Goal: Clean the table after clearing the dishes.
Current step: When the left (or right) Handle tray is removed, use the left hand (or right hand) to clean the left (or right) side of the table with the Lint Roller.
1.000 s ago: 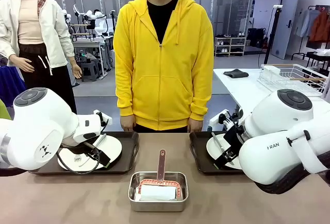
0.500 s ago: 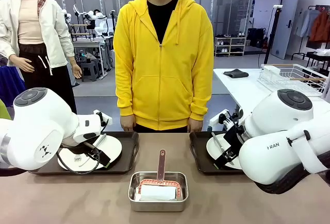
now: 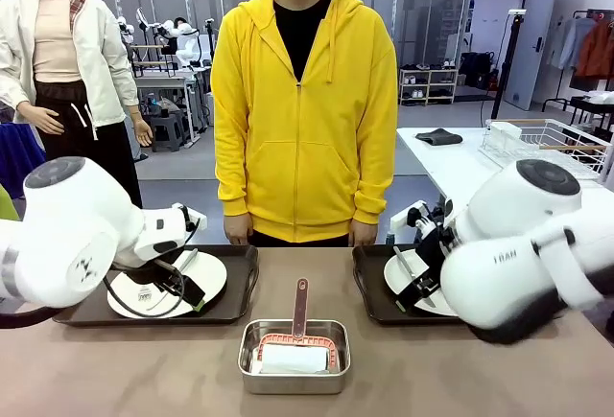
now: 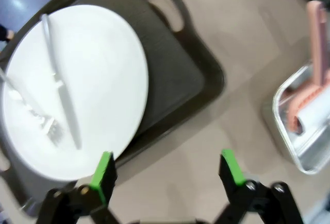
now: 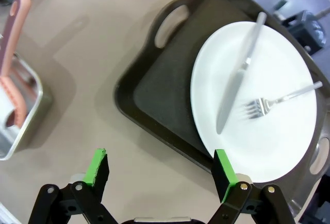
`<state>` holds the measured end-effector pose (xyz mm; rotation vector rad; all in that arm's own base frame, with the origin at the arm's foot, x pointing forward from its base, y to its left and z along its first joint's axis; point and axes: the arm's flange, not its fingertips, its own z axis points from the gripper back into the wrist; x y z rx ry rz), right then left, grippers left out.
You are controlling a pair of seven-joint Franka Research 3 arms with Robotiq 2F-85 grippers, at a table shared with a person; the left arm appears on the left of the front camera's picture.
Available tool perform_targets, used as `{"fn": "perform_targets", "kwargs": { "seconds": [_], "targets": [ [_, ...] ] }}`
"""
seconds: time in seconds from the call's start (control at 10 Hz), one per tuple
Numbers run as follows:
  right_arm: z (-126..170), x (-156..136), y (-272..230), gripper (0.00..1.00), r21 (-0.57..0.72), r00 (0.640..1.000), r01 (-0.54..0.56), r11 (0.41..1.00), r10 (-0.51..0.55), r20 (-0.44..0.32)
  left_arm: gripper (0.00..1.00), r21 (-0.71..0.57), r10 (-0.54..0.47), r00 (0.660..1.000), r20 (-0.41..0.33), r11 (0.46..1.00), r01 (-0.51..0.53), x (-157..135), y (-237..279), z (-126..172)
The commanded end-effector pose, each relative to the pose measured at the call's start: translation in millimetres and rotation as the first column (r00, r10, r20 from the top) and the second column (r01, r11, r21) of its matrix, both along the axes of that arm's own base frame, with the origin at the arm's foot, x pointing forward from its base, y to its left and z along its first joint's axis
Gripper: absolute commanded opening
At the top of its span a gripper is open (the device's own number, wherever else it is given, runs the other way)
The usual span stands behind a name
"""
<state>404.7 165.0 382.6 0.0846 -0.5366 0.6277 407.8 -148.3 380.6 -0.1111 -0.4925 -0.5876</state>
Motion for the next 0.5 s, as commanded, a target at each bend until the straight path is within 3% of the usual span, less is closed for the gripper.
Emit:
{"fn": "perform_targets", "kwargs": {
  "seconds": [0.0,0.1,0.2,0.4],
  "targets": [
    [28,26,-31,1.00,0.155,0.991,-0.022,0.988,0.043,-0.130,1.00,-0.163,-0.102,0.980,-0.172,0.984,0.074,18,43,35],
    [30,37,-48,1.00,0.282,0.975,-0.018,0.959,0.079,-0.207,1.00,-0.264,-0.187,0.949,-0.252,0.957,0.119,24,61,42],
    [31,40,-59,1.00,0.364,0.960,-0.031,0.931,0.128,-0.247,1.00,-0.430,-0.316,0.905,-0.284,0.886,0.174,28,79,49],
    [30,41,-104,1.00,0.658,0.922,0.086,0.748,0.191,-0.338,1.00,-0.648,-0.338,0.890,-0.306,0.759,0.065,37,127,46]
  ]
}}
